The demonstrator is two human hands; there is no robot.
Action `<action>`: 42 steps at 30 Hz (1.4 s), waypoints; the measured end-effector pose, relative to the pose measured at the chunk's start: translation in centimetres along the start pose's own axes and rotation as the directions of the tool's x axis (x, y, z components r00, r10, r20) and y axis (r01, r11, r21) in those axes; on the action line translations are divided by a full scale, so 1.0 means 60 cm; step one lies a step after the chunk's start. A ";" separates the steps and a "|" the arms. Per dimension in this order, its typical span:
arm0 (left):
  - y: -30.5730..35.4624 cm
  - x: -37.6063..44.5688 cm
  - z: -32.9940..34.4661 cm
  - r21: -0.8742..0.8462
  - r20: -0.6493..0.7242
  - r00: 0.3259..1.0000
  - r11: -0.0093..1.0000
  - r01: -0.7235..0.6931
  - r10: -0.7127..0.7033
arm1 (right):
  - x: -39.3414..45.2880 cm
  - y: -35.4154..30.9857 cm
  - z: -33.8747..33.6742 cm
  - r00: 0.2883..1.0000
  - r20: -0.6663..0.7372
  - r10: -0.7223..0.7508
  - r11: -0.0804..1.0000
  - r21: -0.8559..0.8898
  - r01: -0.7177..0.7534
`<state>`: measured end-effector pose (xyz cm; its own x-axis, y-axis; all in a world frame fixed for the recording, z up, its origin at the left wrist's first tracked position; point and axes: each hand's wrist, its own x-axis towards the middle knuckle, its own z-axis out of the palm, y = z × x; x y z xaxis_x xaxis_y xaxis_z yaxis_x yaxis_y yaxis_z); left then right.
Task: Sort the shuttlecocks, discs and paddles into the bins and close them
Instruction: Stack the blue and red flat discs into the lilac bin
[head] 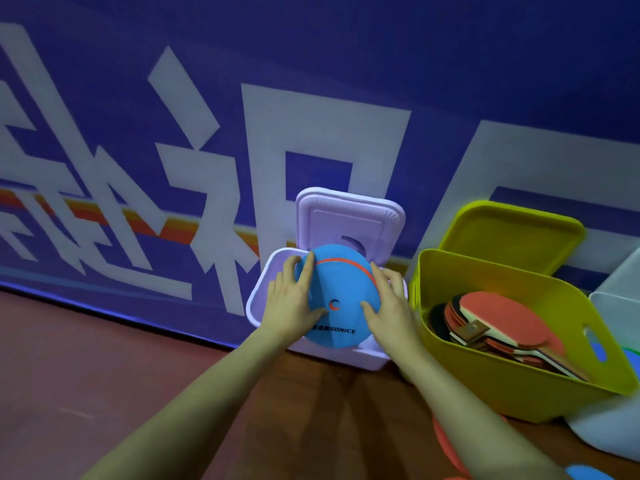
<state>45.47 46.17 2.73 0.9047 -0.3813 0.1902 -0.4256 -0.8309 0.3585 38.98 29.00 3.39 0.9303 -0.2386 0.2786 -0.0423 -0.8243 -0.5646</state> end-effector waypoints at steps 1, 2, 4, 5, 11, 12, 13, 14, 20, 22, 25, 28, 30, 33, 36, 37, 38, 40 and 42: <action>-0.009 0.021 0.006 0.008 0.008 1.000 1.000 -0.016 0.016 | 0.015 0.001 0.007 1.000 0.002 0.016 1.000 -0.006 -0.015; -0.018 0.040 0.012 0.016 0.021 0.999 0.999 -0.030 0.030 | 0.027 0.005 0.016 1.000 0.002 0.030 0.999 -0.013 -0.030; -0.033 0.071 0.030 0.023 0.066 0.997 0.999 -0.048 0.046 | 0.046 0.014 0.037 0.998 0.011 0.070 0.998 -0.007 -0.070; -0.040 0.082 0.039 0.019 0.090 0.995 0.998 -0.055 0.053 | 0.052 0.021 0.048 0.996 0.021 0.091 0.996 0.006 -0.091; -0.073 0.114 0.104 0.049 0.314 0.948 0.996 -0.075 0.056 | 0.055 0.067 0.114 0.944 0.189 0.269 0.963 -0.068 -0.261; -0.078 0.112 0.117 0.067 0.339 0.939 0.994 -0.082 0.054 | 0.052 0.075 0.126 0.920 0.252 0.300 0.954 -0.098 -0.284; -0.082 0.110 0.129 0.093 0.362 0.931 0.992 -0.090 0.051 | 0.050 0.081 0.136 0.890 0.318 0.328 0.944 -0.139 -0.298; -0.085 0.107 0.138 0.121 0.385 0.922 0.988 -0.097 0.043 | 0.050 0.085 0.143 0.858 0.377 0.349 0.936 -0.194 -0.295; -0.086 0.100 0.135 0.157 0.402 0.915 0.982 -0.108 0.036 | 0.059 0.079 0.135 0.859 0.404 0.316 0.909 -0.389 -0.152; -0.078 0.094 0.116 0.136 0.361 0.931 0.984 -0.117 0.060 | 0.052 0.069 0.119 0.888 0.381 0.257 0.918 -0.384 -0.102; -0.060 0.072 0.085 0.103 0.285 0.954 0.987 -0.126 0.092 | 0.034 0.055 0.092 0.932 0.318 0.175 0.945 -0.321 -0.068; -0.034 0.042 0.058 0.086 0.234 0.966 0.987 -0.136 0.113 | 0.005 0.043 0.059 0.964 0.246 0.104 0.963 -0.268 -0.036; -0.010 0.020 0.044 0.086 0.203 0.970 0.984 -0.154 0.133 | -0.019 0.038 0.034 0.978 0.203 0.052 0.973 -0.230 -0.003; 0.031 -0.017 0.031 0.088 0.168 0.974 0.982 -0.166 0.149 | -0.061 0.040 -0.004 0.989 0.149 -0.009 0.988 -0.150 0.031; 0.081 -0.059 0.024 0.032 0.165 0.973 0.985 -0.167 0.160 | -0.112 0.061 -0.042 0.995 0.057 -0.082 0.991 -0.097 0.088; 0.099 -0.075 0.026 -0.002 0.151 0.971 0.982 -0.188 0.186 | -0.132 0.072 -0.056 0.995 0.033 -0.098 0.991 -0.093 0.101; 0.116 -0.091 0.032 -0.031 0.139 0.970 0.980 -0.198 0.201 | -0.152 0.087 -0.069 0.994 0.024 -0.107 0.990 -0.091 0.108; 0.149 -0.126 0.048 -0.058 0.155 0.968 0.980 -0.190 0.197 | -0.194 0.125 -0.092 0.994 0.035 -0.104 0.991 -0.081 0.106; 0.187 -0.167 0.073 -0.076 0.156 0.974 0.985 -0.155 0.165 | -0.238 0.171 -0.110 0.994 0.080 -0.076 0.994 -0.070 0.082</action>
<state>31.71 38.89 0.87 0.8140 -0.5719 0.1015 -0.5608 -0.7284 0.3936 22.84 20.60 -1.27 0.9571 -0.1328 0.2576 0.0088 -0.8750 -0.4840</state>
